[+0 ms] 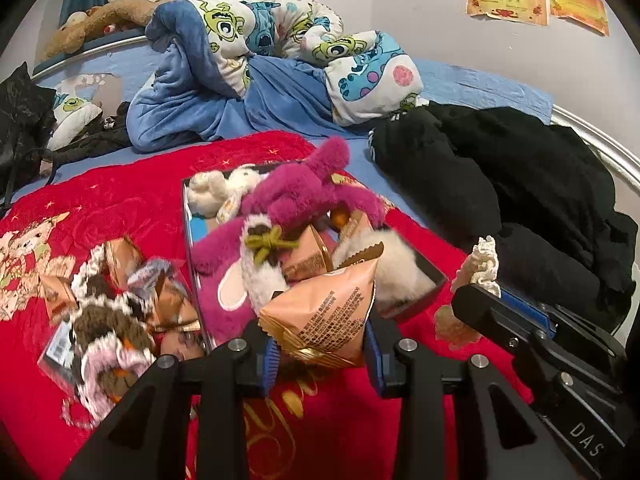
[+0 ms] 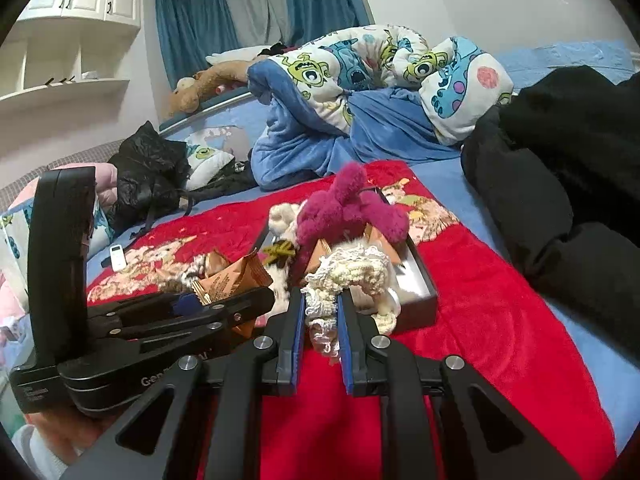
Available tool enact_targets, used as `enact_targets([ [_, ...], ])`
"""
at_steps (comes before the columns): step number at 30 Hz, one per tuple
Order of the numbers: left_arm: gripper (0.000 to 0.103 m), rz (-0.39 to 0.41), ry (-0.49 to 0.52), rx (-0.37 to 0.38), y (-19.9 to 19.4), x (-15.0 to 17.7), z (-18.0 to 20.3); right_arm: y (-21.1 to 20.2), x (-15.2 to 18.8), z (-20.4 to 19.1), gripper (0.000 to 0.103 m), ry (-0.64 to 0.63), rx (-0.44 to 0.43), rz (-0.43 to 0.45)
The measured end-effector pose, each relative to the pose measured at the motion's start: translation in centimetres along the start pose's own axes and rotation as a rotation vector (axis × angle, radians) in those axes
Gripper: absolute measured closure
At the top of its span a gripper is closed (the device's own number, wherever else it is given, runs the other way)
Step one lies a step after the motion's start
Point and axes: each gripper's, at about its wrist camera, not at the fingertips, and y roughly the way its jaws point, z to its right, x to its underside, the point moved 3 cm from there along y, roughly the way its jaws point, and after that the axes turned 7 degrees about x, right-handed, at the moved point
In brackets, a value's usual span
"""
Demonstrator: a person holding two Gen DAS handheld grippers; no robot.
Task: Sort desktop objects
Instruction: 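Carry the scrunchie and the orange packet over the plush toy tray, then lower the orange packet into the tray with the left tool while the right releases the scrunchie there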
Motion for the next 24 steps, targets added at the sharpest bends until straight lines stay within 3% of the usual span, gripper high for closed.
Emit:
enact_targets([
  [15,0.067,0.019,0.019,-0.007,3.7,-5.3,-1.0,3.8,-5.0,0.4,0.087,0.008,-0.023,0.042],
  [24,0.067,0.019,0.038,-0.026,7.2,-4.4,-2.9,8.0,-5.8,1.6,0.087,0.032,-0.035,0.049],
])
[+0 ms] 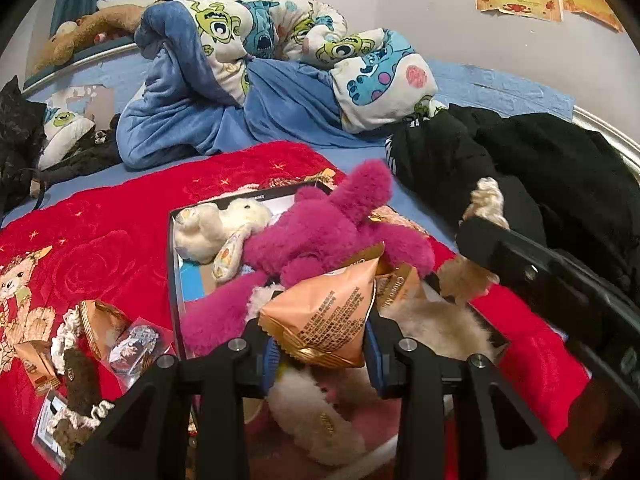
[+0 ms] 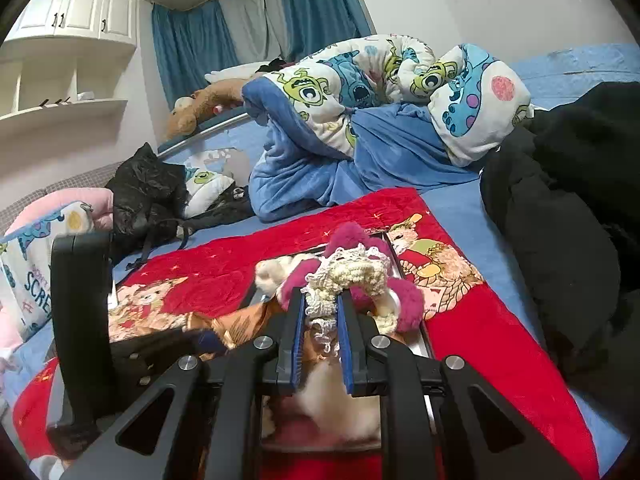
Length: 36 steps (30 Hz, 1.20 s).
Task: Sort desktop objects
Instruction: 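Lower the orange packet into the tray with the left tool while the right releases the scrunchie there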
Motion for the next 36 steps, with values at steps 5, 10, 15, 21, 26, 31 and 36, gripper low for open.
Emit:
enact_targets([
  [5,0.067,0.019,0.007,0.011,0.5,0.3,0.0,1.6,0.0,0.5,0.087,0.01,-0.016,-0.006],
  [10,0.067,0.02,0.03,0.004,1.5,0.6,0.2,3.1,0.8,1.2,0.086,0.021,-0.026,-0.037],
  [15,0.067,0.037,0.056,-0.02,1.6,1.1,0.5,5.3,2.5,2.3,0.086,0.062,-0.044,-0.121],
  [21,0.067,0.071,0.055,-0.025,0.9,1.8,0.6,6.0,3.3,3.0,0.086,0.091,-0.053,-0.139],
  [26,0.067,0.073,0.052,-0.024,0.8,2.0,0.5,5.8,3.5,2.7,0.086,0.074,-0.048,-0.127],
  [31,0.067,0.075,0.049,-0.023,0.9,2.0,0.6,5.7,3.5,2.8,0.085,0.076,-0.057,-0.122],
  [36,0.067,0.077,0.047,-0.023,0.8,2.0,0.7,5.7,3.6,2.8,0.085,0.078,-0.062,-0.121],
])
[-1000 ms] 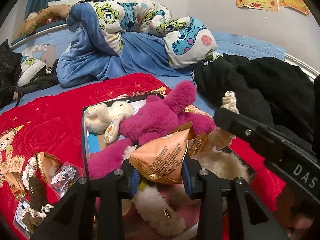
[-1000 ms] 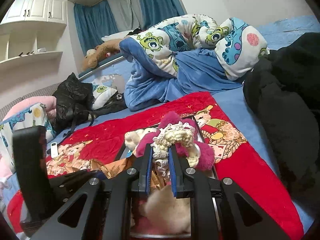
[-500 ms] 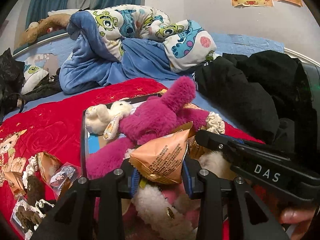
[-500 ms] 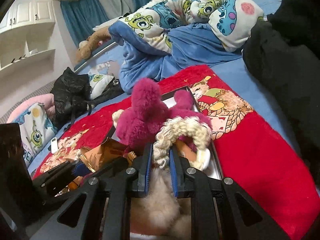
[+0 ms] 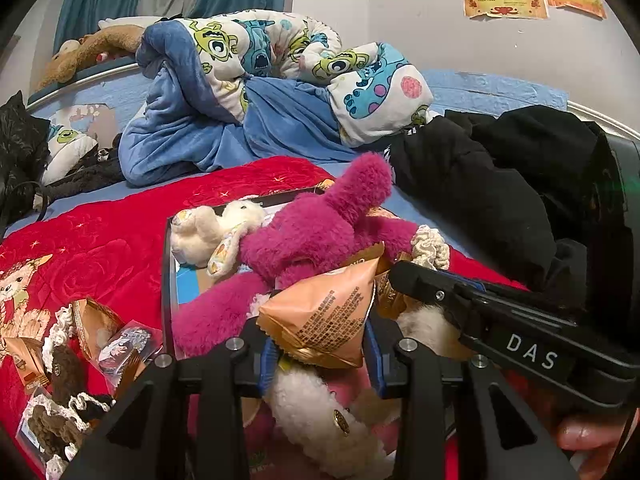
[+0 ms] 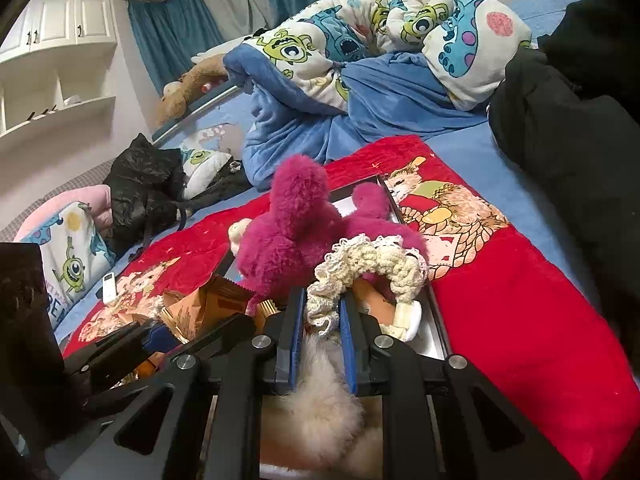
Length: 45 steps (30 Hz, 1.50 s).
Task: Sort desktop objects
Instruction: 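Lower the orange packet into the tray with the left tool while the right releases the scrunchie there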
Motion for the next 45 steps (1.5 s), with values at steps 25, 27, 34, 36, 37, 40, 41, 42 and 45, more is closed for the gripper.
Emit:
enact_targets([
  [25,0.0,0.008,0.021,-0.09,-0.3,0.3,0.4,-1.1,-0.2,0.6,0.016,0.05,0.006,0.047],
  [27,0.0,0.015,0.0,-0.08,-0.4,0.3,0.0,-1.5,-0.2,0.8,0.01,0.069,0.004,0.061],
  [34,0.0,0.044,-0.04,-0.069,-1.2,0.3,-0.7,-1.9,-0.1,1.2,0.0,0.094,0.004,0.064],
  [36,0.0,0.045,-0.033,-0.068,-1.2,0.4,-0.6,-1.9,-0.1,1.5,0.0,0.11,0.0,0.065],
  [37,0.0,0.045,-0.03,-0.069,-1.2,0.4,-0.5,-2.0,-0.1,1.6,0.0,0.116,-0.001,0.07],
  [40,0.0,0.047,-0.026,-0.069,-1.3,0.3,-0.4,-2.4,-0.1,2.0,0.0,0.134,-0.006,0.085],
  [41,0.0,0.049,-0.025,-0.069,-1.3,0.3,-0.4,-2.5,-0.1,2.1,0.0,0.14,-0.007,0.088],
  [42,0.0,0.051,-0.024,-0.069,-1.4,0.4,-0.4,-2.6,-0.1,2.3,0.0,0.147,-0.006,0.095],
  [45,0.0,0.057,-0.02,-0.068,-1.5,0.3,-0.3,-2.8,-0.2,2.5,0.0,0.158,-0.008,0.106],
])
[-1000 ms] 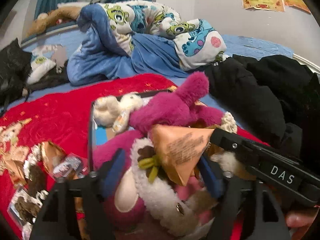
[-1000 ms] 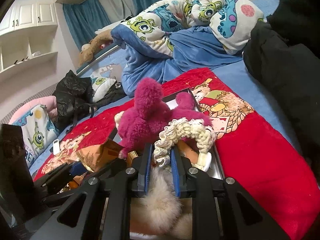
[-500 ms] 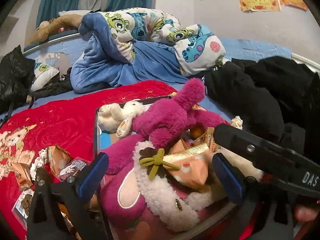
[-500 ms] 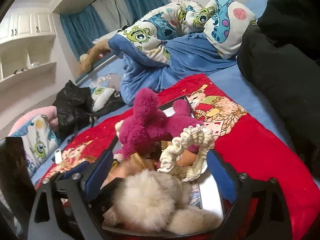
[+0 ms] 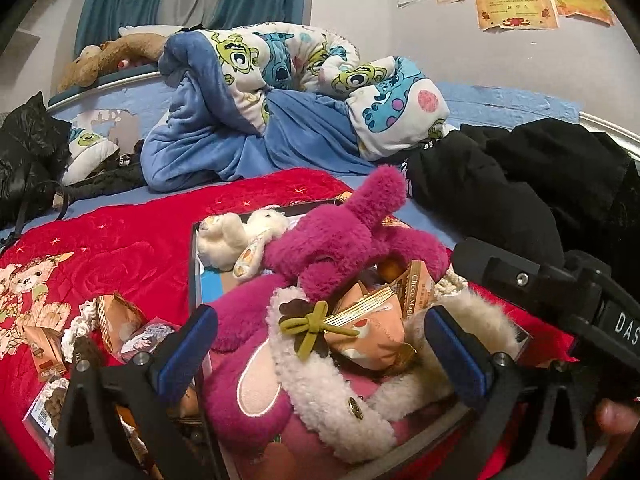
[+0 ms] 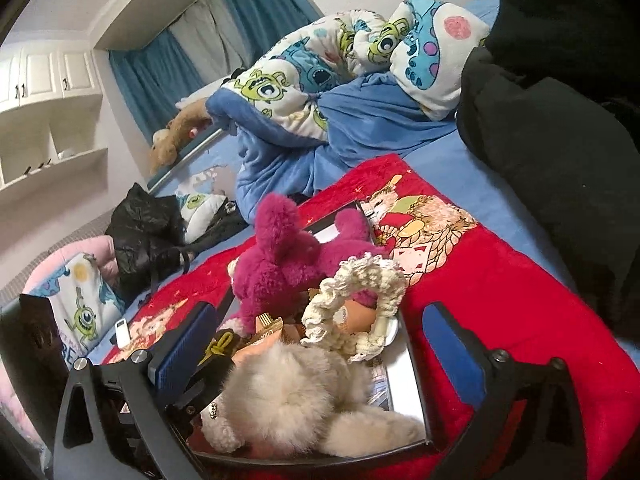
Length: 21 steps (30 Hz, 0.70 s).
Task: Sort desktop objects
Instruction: 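Lower the orange packet into the tray with the left tool while the right releases the scrunchie there, then withdraw both open tools from the tray back toward the pile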
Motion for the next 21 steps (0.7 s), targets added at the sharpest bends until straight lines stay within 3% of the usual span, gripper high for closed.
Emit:
enact_targets([
  [4,0.0,-0.004,0.0,0.002,-0.3,0.2,0.1,-0.5,0.0,0.2,0.0,0.009,-0.008,0.024],
  [10,0.0,0.078,-0.031,0.027,-2.6,0.0,-0.4,-1.1,0.1,0.2,0.0,0.016,0.027,0.039],
  [16,0.0,0.087,0.03,0.007,-5.0,0.4,0.6,-2.4,0.4,0.4,0.0,0.04,0.056,0.028],
  [21,0.0,0.07,0.055,0.038,-7.3,0.6,1.6,-4.1,0.6,-0.1,0.0,0.051,0.072,-0.001],
])
